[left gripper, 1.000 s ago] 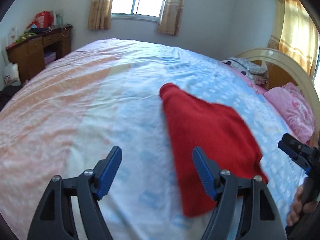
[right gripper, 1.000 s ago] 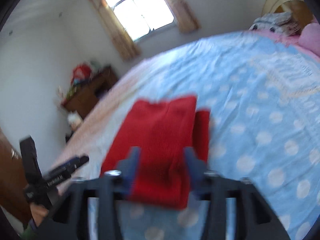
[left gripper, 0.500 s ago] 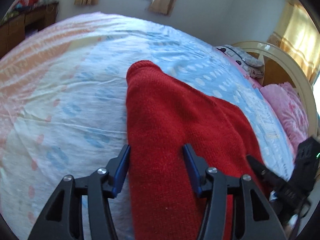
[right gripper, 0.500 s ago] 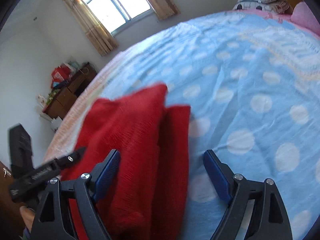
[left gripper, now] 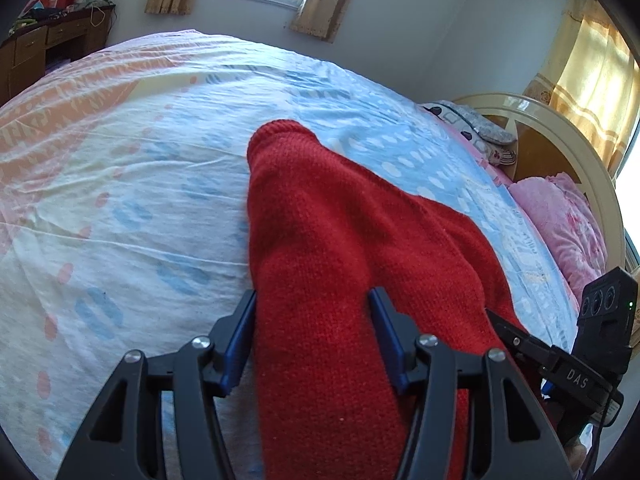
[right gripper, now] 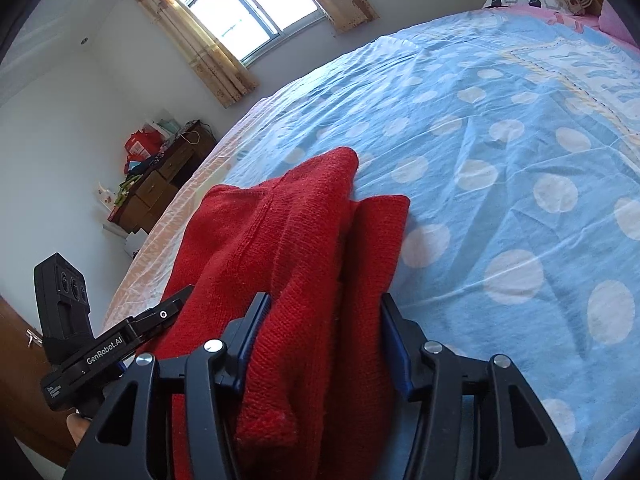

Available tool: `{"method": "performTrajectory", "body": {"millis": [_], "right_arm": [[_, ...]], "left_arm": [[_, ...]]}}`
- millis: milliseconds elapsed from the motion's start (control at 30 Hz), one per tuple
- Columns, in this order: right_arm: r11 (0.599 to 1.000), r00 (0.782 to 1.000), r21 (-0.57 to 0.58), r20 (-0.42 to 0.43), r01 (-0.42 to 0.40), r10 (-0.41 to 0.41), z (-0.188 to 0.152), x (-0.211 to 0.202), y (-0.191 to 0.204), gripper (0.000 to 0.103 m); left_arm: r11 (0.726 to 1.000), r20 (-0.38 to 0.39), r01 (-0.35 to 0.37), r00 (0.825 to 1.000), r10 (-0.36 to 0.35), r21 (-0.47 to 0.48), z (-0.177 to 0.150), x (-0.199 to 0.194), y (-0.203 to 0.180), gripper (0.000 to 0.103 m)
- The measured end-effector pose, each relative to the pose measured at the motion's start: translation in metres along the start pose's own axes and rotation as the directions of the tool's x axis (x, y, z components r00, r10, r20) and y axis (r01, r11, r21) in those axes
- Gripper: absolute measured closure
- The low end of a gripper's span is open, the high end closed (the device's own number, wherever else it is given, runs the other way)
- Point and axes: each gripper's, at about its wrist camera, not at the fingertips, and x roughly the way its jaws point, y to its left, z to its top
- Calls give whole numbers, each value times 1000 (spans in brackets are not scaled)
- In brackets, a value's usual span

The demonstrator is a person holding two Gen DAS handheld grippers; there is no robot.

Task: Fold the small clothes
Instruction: 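Grasp the folded red sweater with both tools from its sides, then lift the held sweater with both tools and carry it along the bed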

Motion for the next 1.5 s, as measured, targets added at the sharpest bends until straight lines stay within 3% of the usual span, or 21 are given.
{"method": "performTrajectory", "body": {"millis": [267, 467, 733, 800, 1000, 1200, 1500], "right_arm": [[1000, 1000, -19, -4, 11, -11, 4, 7, 4, 49], [996, 999, -73, 4, 48, -48, 2, 7, 14, 57], [1000, 999, -28, -31, 11, -12, 7, 12, 5, 54], [999, 999, -40, -30, 32, -33, 7, 12, 9, 54], [986, 988, -70, 18, 151, -151, -4, -2, 38, 69], [995, 995, -36, 36, 95, -94, -23, -39, 53, 71], [996, 997, -81, 74, 23, -17, -59, -89, 108, 79]], "left_arm": [[1000, 3, -6, 1000, 6, 6, 1, 1, 0, 45], [999, 12, -25, 1000, 24, 34, 0, 1, -5, 50], [996, 9, -58, 998, 58, 60, 2, 2, -11, 49], [995, 9, -71, 997, 70, 72, 2, 1, -13, 54], [977, 29, -157, 988, 154, 144, -8, -18, -30, 65], [989, 4, -117, 993, 117, 88, -20, -51, -21, 68], [970, 81, -206, 977, 197, 127, -42, -117, -30, 69]]}}
